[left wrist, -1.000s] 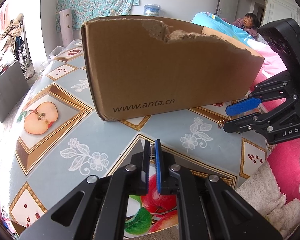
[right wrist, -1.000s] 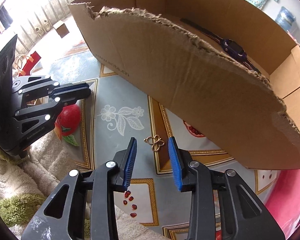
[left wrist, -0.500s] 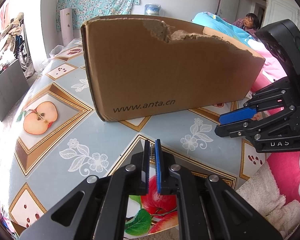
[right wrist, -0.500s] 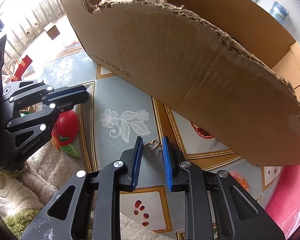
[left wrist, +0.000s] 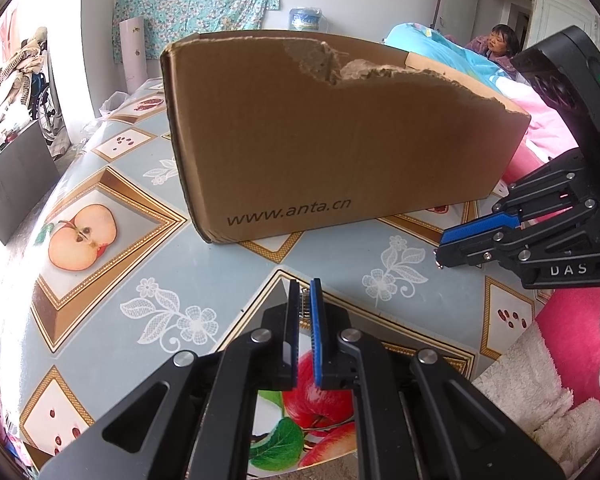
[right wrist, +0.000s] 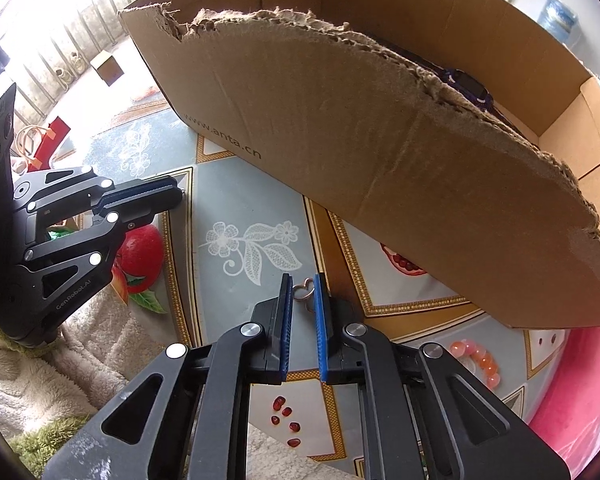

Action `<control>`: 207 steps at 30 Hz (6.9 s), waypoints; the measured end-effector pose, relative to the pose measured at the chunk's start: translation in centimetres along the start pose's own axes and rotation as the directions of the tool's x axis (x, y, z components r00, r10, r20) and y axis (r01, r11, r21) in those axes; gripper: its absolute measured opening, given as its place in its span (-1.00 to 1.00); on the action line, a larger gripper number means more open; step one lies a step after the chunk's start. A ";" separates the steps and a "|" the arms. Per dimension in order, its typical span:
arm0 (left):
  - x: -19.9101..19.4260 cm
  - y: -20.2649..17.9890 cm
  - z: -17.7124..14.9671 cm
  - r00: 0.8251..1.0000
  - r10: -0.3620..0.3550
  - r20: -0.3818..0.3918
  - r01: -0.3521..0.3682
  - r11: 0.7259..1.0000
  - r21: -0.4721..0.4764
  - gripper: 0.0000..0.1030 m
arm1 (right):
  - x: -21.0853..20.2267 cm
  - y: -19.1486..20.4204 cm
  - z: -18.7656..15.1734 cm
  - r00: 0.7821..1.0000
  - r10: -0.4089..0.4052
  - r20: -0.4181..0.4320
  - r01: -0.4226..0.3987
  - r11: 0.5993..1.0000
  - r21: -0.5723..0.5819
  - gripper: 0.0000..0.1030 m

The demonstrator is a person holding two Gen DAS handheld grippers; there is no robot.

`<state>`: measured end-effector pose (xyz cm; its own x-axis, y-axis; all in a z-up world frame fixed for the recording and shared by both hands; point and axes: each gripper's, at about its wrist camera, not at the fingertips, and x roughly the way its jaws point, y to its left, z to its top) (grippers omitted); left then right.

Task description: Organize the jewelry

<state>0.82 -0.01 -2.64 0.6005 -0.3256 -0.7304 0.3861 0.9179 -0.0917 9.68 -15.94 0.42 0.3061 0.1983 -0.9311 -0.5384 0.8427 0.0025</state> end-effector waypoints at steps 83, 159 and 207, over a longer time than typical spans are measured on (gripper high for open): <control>0.3 0.6 0.2 1.000 -0.023 0.005 0.023 1.000 -0.021 -0.91 | -0.7 1.7 3.2 0.987 -0.002 -0.162 -0.015 0.995 -0.103 -0.66; 6.8 -0.1 19.2 0.912 -0.173 -0.372 0.172 0.984 -0.034 -0.91 | -4.8 -13.2 13.8 0.994 0.102 -0.029 -0.103 0.994 -0.032 -0.73; -8.1 0.8 6.9 0.998 0.010 0.057 -0.006 0.998 -0.067 0.89 | -11.2 -16.3 -8.0 0.959 0.050 0.278 -0.182 0.862 0.473 -0.13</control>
<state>1.12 1.83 7.85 0.6431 -0.3291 -0.6915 0.3348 0.9329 -0.1327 8.73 -35.86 7.85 0.4849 0.3713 -0.7918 -0.1480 0.9272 0.3442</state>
